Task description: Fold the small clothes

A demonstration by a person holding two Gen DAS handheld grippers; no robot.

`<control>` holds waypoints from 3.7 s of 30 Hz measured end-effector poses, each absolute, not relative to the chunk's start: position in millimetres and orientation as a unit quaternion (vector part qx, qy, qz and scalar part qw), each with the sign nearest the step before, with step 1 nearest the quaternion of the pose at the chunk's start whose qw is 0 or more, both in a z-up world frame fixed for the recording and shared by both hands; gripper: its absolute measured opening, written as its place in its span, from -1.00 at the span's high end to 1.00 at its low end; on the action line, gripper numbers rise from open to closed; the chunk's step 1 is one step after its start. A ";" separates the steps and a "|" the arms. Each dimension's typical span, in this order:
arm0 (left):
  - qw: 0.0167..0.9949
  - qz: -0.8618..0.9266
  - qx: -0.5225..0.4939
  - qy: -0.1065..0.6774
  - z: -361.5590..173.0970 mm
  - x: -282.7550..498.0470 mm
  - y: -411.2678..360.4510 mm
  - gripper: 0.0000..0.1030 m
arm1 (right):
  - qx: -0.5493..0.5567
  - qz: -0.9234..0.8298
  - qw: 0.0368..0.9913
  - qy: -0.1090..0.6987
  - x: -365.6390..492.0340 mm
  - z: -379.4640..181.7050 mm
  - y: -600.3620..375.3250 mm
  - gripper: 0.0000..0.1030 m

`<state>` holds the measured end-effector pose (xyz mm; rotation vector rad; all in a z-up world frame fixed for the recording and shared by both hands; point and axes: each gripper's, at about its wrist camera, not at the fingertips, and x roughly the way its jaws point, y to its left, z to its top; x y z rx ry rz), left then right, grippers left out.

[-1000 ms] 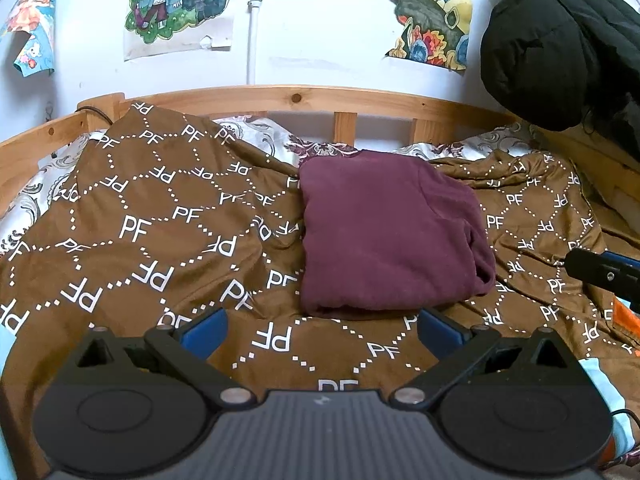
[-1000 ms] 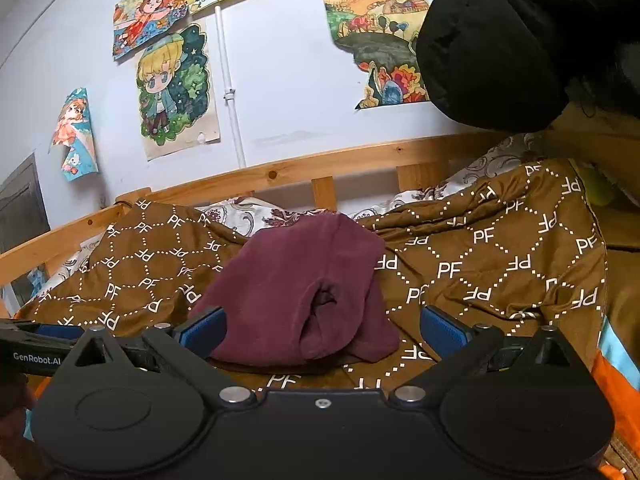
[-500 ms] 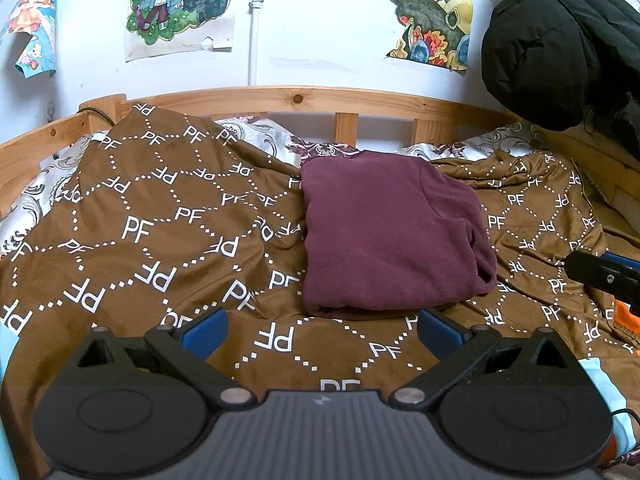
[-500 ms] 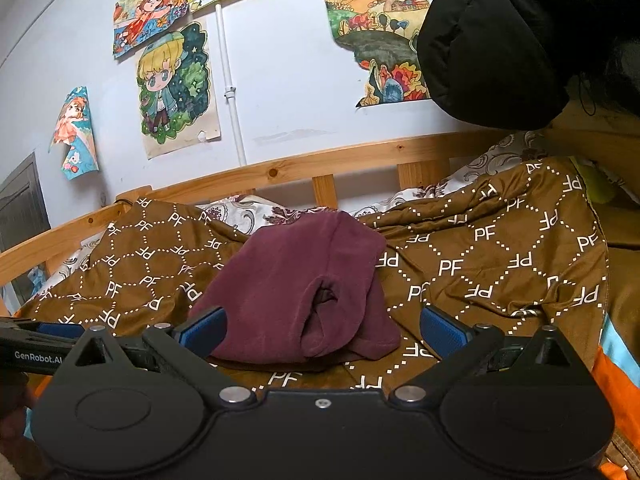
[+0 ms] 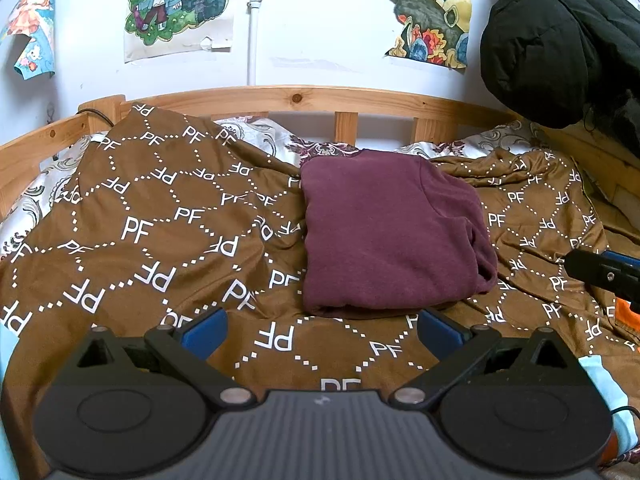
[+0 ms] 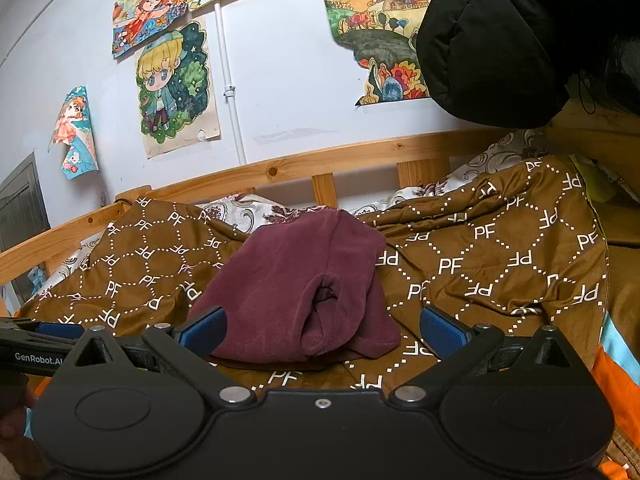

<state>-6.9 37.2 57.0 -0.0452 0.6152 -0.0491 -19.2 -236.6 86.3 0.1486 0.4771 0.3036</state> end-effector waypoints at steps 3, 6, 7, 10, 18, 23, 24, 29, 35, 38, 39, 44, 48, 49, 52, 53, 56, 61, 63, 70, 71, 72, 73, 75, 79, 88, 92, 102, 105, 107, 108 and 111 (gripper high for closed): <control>0.952 -0.024 -0.022 0.303 57.0 -6.9 37.0 -0.99 | 0.073 0.149 0.958 0.235 -19.2 86.3 -236.5 -0.99; 0.952 -0.024 -0.022 0.303 57.1 -7.0 36.8 -0.99 | 0.073 0.149 0.958 0.235 -19.2 86.4 -236.4 -0.99; 0.952 -0.024 -0.022 0.303 57.0 -7.0 36.7 -0.99 | 0.073 0.149 0.958 0.235 -19.2 86.4 -236.3 -0.99; 0.952 -0.024 -0.022 0.303 56.9 -7.3 36.7 -0.99 | 0.073 0.149 0.958 0.235 -19.2 86.5 -236.4 -0.99; 0.952 -0.025 -0.019 0.303 55.1 -7.5 36.2 -0.99 | 0.073 0.150 0.957 0.236 -19.0 86.5 -236.5 -0.99; 0.952 -0.024 -0.019 0.303 55.6 -7.5 35.8 -0.99 | 0.073 0.150 0.957 0.236 -19.0 86.4 -236.4 -0.99; 0.952 -0.024 -0.019 0.303 55.6 -7.6 35.8 -0.99 | 0.073 0.150 0.957 0.236 -18.9 86.4 -236.5 -0.99; 0.953 -0.025 -0.018 0.303 54.7 -7.9 36.0 -0.99 | 0.073 0.150 0.957 0.236 -19.2 86.3 -236.2 -0.99; 0.952 -0.026 -0.017 0.303 54.5 -7.9 35.8 -0.99 | 0.073 0.149 0.957 0.236 -19.6 86.5 -236.0 -0.99; 0.953 -0.026 -0.017 0.303 54.6 -7.9 35.6 -0.99 | 0.073 0.149 0.957 0.236 -19.3 86.6 -236.3 -0.99; 0.953 -0.025 -0.017 0.303 54.6 -7.9 35.6 -0.99 | 0.073 0.149 0.957 0.236 -19.3 86.6 -236.3 -0.99; 0.952 -0.027 -0.016 0.303 54.2 -7.7 35.7 -0.99 | 0.073 0.149 0.957 0.236 -19.3 86.7 -236.4 -0.99; 0.952 -0.029 -0.014 0.303 53.8 -7.8 36.1 -0.99 | 0.073 0.149 0.957 0.237 -19.3 86.8 -236.3 -0.99; 0.952 -0.030 -0.013 0.303 54.2 -7.4 36.2 -0.99 | 0.073 0.149 0.957 0.237 -19.4 86.8 -236.2 -0.99; 0.952 -0.031 -0.011 0.303 54.2 -7.5 36.9 -0.99 | 0.073 0.149 0.957 0.237 -19.4 86.9 -236.2 -0.99; 0.952 -0.032 -0.011 0.303 54.4 -7.0 37.2 -0.99 | 0.073 0.149 0.957 0.237 -19.5 86.8 -236.1 -0.99; 0.952 -0.032 -0.012 0.303 54.5 -7.2 37.2 -0.99 | 0.073 0.149 0.957 0.237 -19.4 86.9 -236.2 -0.99; 0.953 -0.025 -0.008 0.301 55.5 -7.3 37.5 -0.99 | 0.073 0.149 0.957 0.237 -19.4 86.9 -236.1 -0.99; 0.954 -0.014 -0.003 0.300 56.3 -7.5 36.9 -0.99 | 0.073 0.149 0.957 0.237 -19.5 87.0 -236.1 -0.99; 0.954 -0.020 -0.004 0.298 58.9 -8.0 40.0 -0.99 | 0.073 0.149 0.957 0.237 -19.7 86.9 -235.9 -0.99; 0.954 -0.019 -0.005 0.299 58.8 -8.0 40.4 -0.99 | 0.073 0.149 0.957 0.237 -19.7 86.9 -235.7 -0.99; 0.954 -0.017 -0.006 0.300 58.9 -7.8 40.8 -0.99 | 0.073 0.149 0.957 0.238 -19.6 86.9 -235.8 -0.99; 0.954 -0.017 -0.007 0.301 58.8 -7.3 41.3 -0.99 | 0.073 0.149 0.957 0.238 -19.6 87.0 -235.9 -0.99; 0.952 -0.016 -0.010 0.304 58.7 -6.5 42.2 -0.99 | 0.073 0.149 0.957 0.238 -19.6 87.1 -235.8 -0.99; 0.952 -0.015 -0.014 0.307 58.0 -5.9 42.8 -0.99 | 0.073 0.149 0.957 0.238 -19.2 87.3 -235.8 -0.99; 0.952 -0.017 -0.012 0.307 57.4 -6.0 42.9 -0.99 | 0.073 0.149 0.957 0.239 -20.5 86.5 -235.7 -0.99; 0.952 -0.017 -0.011 0.306 57.3 -6.1 42.7 -0.99 | 0.073 0.149 0.957 0.240 -20.8 86.6 -235.7 -0.99; 0.951 -0.018 -0.009 0.308 57.2 -5.5 41.3 -0.99 | 0.073 0.149 0.957 0.240 -20.8 86.9 -235.4 -0.99; 0.951 -0.017 -0.009 0.309 57.1 -5.7 40.8 -0.99 | 0.073 0.148 0.956 0.241 -21.1 86.6 -235.8 -0.99; 0.950 -0.018 -0.009 0.311 56.8 -5.6 40.4 -0.99 | 0.074 0.148 0.956 0.241 -23.3 85.8 -236.2 -0.99; 0.950 -0.019 -0.009 0.311 56.8 -5.4 40.5 -0.99 | 0.074 0.148 0.956 0.242 -24.4 85.0 -236.6 -0.99; 0.950 -0.019 -0.007 0.311 56.9 -5.4 40.0 -0.99 | 0.075 0.147 0.956 0.243 -21.6 85.2 -237.1 -0.99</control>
